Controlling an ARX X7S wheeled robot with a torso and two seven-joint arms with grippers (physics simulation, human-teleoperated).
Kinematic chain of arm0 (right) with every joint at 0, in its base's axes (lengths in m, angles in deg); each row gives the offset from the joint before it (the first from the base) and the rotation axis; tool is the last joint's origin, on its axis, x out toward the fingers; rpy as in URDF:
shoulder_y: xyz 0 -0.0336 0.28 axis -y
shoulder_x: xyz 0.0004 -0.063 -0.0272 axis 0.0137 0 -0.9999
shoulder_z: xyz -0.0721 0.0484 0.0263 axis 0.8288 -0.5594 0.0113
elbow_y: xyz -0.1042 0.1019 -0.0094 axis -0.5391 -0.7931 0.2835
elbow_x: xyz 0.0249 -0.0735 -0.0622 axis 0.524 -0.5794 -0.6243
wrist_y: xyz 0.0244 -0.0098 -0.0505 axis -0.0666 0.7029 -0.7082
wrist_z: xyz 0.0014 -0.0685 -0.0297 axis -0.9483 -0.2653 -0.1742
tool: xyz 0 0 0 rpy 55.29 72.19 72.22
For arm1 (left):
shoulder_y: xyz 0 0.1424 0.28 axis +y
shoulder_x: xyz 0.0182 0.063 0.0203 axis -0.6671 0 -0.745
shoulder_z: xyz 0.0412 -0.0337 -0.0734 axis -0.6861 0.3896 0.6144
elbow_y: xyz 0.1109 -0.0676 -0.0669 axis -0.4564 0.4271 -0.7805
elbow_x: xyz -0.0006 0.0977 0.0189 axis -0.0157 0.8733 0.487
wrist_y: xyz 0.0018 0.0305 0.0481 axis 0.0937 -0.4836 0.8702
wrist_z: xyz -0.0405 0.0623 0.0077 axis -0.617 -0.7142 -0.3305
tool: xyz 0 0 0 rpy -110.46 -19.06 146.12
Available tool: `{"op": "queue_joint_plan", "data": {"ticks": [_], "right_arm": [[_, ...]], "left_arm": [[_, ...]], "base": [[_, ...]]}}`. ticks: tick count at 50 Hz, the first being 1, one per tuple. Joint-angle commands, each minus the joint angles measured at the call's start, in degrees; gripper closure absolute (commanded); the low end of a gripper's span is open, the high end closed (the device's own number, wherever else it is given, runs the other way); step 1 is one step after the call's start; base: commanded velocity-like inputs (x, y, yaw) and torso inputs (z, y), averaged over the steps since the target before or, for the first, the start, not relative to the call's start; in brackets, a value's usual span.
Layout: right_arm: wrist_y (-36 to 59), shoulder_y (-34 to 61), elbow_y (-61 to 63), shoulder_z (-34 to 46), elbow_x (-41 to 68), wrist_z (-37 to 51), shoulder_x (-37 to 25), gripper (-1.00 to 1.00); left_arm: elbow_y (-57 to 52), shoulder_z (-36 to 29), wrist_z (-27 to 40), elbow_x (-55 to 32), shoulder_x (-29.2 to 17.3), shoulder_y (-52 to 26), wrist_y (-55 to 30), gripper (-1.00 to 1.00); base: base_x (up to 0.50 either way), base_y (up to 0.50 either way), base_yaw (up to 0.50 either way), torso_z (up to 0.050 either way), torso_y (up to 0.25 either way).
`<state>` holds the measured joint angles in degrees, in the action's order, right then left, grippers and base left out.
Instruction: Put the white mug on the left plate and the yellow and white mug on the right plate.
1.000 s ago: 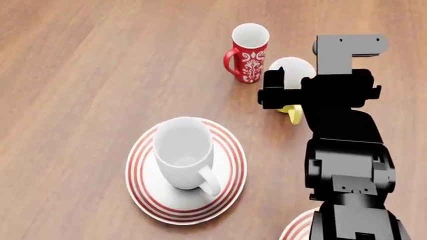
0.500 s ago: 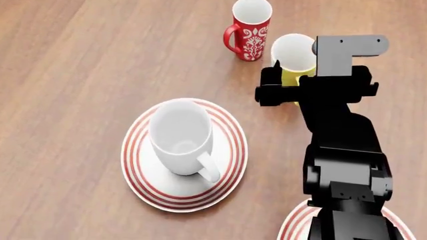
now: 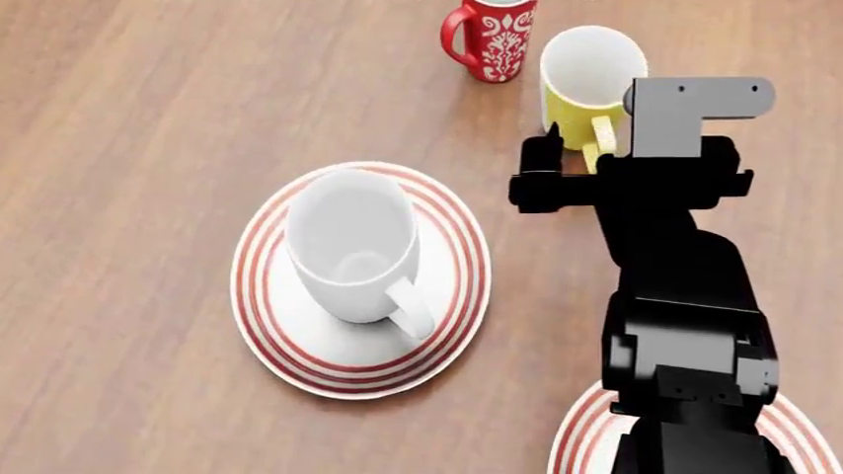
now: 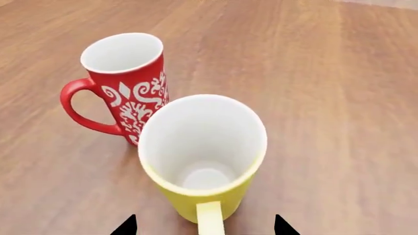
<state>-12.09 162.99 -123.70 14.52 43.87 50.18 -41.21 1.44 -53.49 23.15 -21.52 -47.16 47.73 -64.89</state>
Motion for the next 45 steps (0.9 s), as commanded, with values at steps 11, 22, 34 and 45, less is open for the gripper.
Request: {"op": "queue_joint_plan", "data": {"ticks": [11,22,34,45], "right_arm": [[-0.14,0.74,0.0,-0.26,-0.08,0.25,-0.32,-1.0],[0.08,0.39,0.0,-0.35,-0.06,0.14,-0.3,-1.0],[-0.19,0.04,0.0,-0.82,0.11,-0.88,-0.2,1.0],[-0.12,-0.05,0.0,-1.7,0.11,-0.46,-0.41,1.0]], "left_arm": [[-0.39,-0.08,-0.6,0.04,-0.16,0.65,1.13,-1.0],[-0.09,0.0,0.27,-0.1,-0.04,0.32,0.97,-1.0],[0.19,-0.19,0.7,0.16,0.01,0.08,1.04,-1.0],[-0.19,0.09,1.25,-0.22,-0.26,0.26,0.93,-1.0]], "base": [[0.0,0.0,0.0,0.008,-0.145],[0.0,0.0,0.0,0.003,-0.025],[0.0,0.0,0.0,0.0,0.0],[0.0,0.0,0.0,0.0,0.0]]}}
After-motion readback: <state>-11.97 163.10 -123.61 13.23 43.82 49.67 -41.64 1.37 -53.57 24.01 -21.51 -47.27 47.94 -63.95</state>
